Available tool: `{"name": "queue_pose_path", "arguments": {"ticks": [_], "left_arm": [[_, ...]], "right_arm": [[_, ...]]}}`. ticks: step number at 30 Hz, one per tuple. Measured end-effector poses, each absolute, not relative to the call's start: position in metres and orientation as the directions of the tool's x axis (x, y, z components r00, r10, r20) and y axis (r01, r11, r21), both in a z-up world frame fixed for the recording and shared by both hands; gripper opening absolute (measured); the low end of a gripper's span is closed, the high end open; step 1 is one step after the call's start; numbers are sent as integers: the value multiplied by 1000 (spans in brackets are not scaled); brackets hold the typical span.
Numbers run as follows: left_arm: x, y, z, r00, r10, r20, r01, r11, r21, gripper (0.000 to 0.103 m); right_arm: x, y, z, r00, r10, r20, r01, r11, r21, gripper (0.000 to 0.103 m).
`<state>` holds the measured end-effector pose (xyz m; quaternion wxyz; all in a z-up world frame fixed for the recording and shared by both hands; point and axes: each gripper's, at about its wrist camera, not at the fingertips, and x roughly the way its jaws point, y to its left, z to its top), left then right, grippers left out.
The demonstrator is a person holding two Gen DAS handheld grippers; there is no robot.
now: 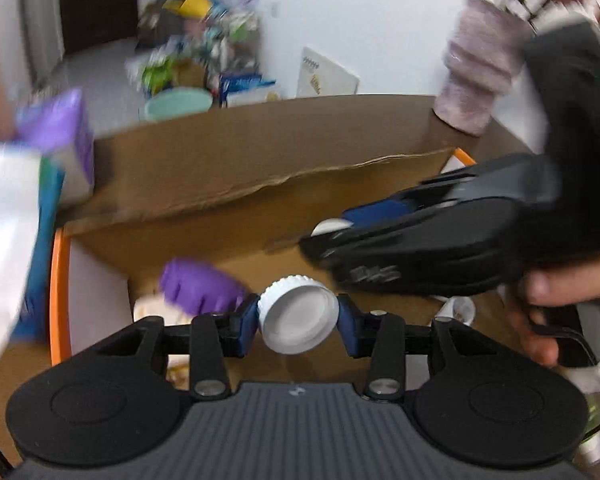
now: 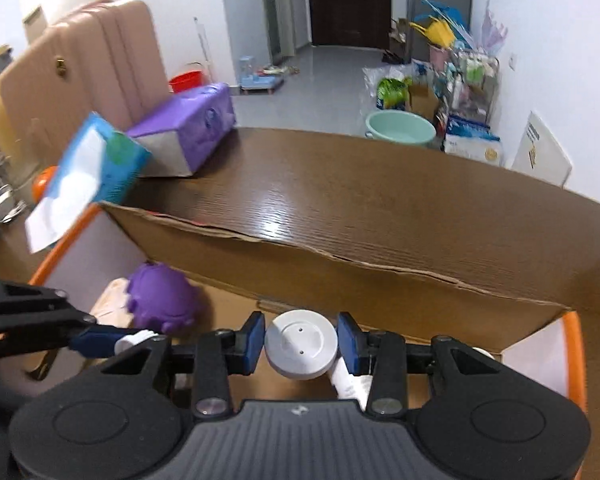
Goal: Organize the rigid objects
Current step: 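Carry both white caps into the box and open both tools, then withdraw both tools from the box toward the blue cap and spray bottle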
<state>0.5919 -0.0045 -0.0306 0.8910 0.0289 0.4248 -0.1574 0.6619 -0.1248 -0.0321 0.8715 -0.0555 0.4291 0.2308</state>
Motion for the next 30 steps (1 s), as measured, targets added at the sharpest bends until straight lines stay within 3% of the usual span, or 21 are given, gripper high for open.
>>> {"name": "queue_pose_path", "arguments": {"ticks": [7,12,16,24,30], "left_arm": [[587,-5,-37,588,-262,-765,317,945,-80,50],[554,11,-1,670,-217,-710,274,961,-36,51],[512,24,33,732,-165,-661,203,979,-21,53],[402,34,79,823,-147,-549,161,987,-22,65],[316,20,94,875,-120,-469,152,988,31,81]], "right_arm": [[666,-135,-37,546,347,-762,-424,899,106,48],[637,-154,-5,579,369,-727,-440,892,102,50],[597,-171,23,631,372,-681,-443,893,78,59],[496,-198,56,667,373,-645,-458,888,40,60],[419,-219,82,728,368,-578,-455,890,-6,72]]}}
